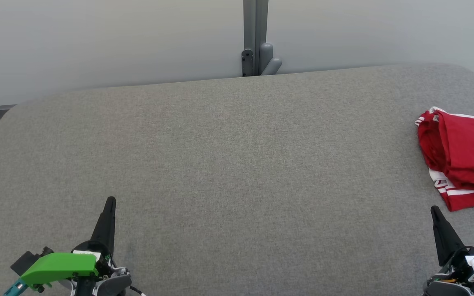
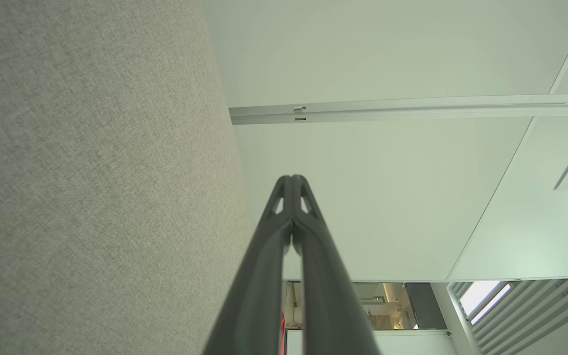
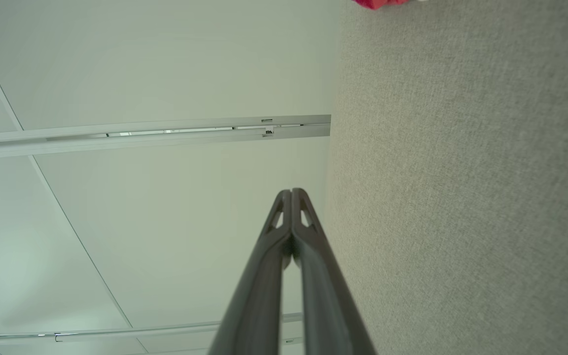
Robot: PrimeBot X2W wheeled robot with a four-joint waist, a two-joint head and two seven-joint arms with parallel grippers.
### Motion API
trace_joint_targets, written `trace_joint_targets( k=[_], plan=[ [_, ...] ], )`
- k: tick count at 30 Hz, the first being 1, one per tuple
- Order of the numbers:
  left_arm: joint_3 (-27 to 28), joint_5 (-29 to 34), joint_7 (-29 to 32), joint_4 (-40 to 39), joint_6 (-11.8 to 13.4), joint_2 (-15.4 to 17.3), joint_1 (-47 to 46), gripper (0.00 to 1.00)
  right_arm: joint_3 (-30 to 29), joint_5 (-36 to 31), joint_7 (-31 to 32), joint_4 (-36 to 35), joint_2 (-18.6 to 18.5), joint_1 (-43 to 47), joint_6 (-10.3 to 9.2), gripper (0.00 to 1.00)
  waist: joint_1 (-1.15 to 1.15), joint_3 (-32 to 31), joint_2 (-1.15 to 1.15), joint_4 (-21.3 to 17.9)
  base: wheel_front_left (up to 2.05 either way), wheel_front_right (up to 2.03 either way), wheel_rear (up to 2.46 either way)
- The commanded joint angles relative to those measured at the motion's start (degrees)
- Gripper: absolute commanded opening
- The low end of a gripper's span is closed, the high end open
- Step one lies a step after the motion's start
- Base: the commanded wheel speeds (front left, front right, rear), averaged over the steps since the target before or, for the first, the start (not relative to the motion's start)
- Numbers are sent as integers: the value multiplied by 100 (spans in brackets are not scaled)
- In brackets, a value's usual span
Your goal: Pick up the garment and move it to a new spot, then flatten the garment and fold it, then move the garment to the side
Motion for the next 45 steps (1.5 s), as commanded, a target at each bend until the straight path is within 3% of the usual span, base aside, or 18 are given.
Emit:
trace_joint_targets(
  k=[1,45],
  plan=[
    [14,-6,21,3,-28,-3,-73,0,-17,-2,25,-20,1,-44,2,0,0,0,0,0,0,0,0],
    [18,0,28,2,-28,-6,-73,0,-3,11,11,-20,2,-41,2,0,0,0,0,0,0,0,0]
  ],
)
